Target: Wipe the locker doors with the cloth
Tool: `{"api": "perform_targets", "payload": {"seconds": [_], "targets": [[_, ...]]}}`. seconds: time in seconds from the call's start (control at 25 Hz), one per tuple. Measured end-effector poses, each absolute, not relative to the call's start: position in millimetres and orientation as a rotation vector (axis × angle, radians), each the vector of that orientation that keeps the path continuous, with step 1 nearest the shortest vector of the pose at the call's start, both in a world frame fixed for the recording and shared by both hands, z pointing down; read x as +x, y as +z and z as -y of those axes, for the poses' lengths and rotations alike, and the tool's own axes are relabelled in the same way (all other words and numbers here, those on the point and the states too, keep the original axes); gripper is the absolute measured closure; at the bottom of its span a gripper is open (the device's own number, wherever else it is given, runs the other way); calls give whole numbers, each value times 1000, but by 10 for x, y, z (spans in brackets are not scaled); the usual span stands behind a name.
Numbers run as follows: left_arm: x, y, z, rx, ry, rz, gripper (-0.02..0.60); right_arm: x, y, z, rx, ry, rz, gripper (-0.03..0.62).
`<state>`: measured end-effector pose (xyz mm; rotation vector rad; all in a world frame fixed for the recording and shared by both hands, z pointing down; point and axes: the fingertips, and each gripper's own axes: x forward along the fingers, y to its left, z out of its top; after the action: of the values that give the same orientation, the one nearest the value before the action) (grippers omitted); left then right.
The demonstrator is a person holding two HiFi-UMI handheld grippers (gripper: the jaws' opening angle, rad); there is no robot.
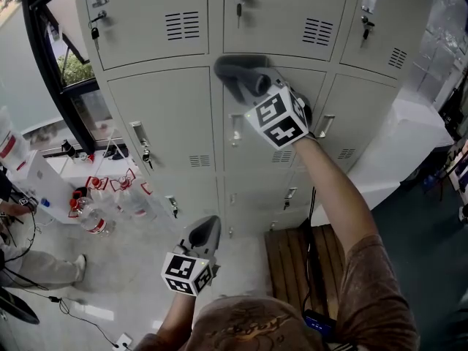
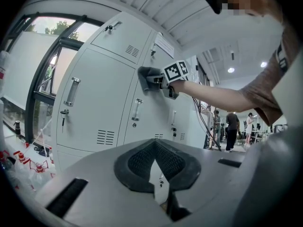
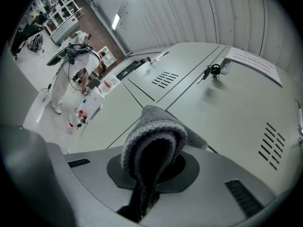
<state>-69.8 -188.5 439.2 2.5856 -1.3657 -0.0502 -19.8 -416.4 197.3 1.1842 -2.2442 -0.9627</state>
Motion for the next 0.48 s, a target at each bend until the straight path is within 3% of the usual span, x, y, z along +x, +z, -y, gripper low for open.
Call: {"api": "perform_targets", "payload": {"seconds": [0.48], "targets": [[-715,4433,1916,2577,-34,1367,580,-234,2630,4167,1102,-857,2268,562]]}}
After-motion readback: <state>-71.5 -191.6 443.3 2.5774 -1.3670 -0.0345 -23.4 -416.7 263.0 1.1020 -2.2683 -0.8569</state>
